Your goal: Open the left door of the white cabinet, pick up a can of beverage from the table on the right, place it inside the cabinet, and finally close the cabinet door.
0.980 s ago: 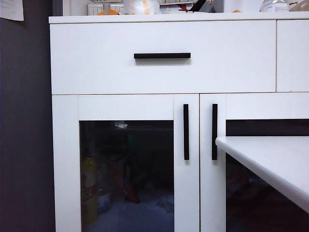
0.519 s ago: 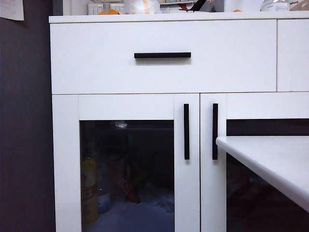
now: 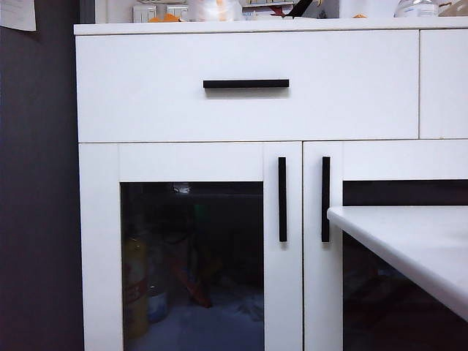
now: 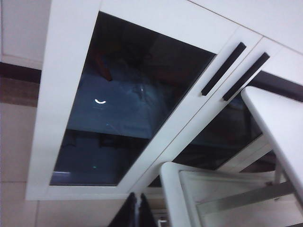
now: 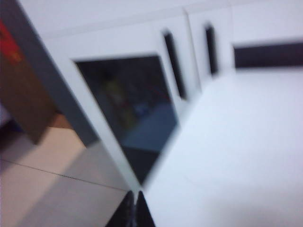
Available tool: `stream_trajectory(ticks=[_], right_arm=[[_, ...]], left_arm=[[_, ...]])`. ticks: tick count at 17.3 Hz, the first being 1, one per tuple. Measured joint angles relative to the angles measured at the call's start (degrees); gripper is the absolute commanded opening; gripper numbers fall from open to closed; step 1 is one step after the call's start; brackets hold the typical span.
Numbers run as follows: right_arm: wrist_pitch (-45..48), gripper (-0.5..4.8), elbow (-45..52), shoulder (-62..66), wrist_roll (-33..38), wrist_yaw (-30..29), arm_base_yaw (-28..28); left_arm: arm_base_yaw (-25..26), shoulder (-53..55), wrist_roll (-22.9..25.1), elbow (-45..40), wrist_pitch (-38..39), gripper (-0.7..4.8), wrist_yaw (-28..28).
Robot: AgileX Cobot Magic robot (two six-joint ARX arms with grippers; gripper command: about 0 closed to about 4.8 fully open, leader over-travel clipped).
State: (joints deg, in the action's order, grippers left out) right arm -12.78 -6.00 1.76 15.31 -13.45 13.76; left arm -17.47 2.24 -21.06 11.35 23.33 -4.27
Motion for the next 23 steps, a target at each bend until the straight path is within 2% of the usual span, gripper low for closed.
stream_trajectory(ticks=[2,4,12,15,17,21,23], right_arm=[[0.15,-0.01,2.25,-0.02,0.04,7.61,0.0],[0.22,-0.01,4.48,-0.02,0.0,11.61,-0.02],[0.2,-0.01,4.68,-1.57,-0.11,12.22,-0.09],[0.79,-0.01,4.79,-1.57,-0.13,12.09,-0.76],[0.79,-0.01,4.81,-1.57,-0.15,11.89,-4.37],[0.81,-0.01,4.81,-1.57,-0.15,11.98,-10.1],[0.9,-0.01,4.85,-1.57,-0.15,11.96,-11.67]], left_arm=[[0.0,-0.02,-0.46,-0.24,0.68,-0.05,-0.09],[0.0,-0.04,-0.44,-0.24,0.79,-0.05,-0.09],[0.2,-1.97,-0.44,-1.62,0.66,-0.05,-0.17],[5.2,-2.03,-0.44,-2.89,0.76,-0.05,-1.49],[12.66,-2.03,-0.44,-4.37,0.85,-0.05,-1.51],[21.99,-1.88,-0.48,-6.99,-0.35,-0.05,-1.16],[23.89,-2.01,-0.46,-8.74,-8.13,-0.05,-1.07]])
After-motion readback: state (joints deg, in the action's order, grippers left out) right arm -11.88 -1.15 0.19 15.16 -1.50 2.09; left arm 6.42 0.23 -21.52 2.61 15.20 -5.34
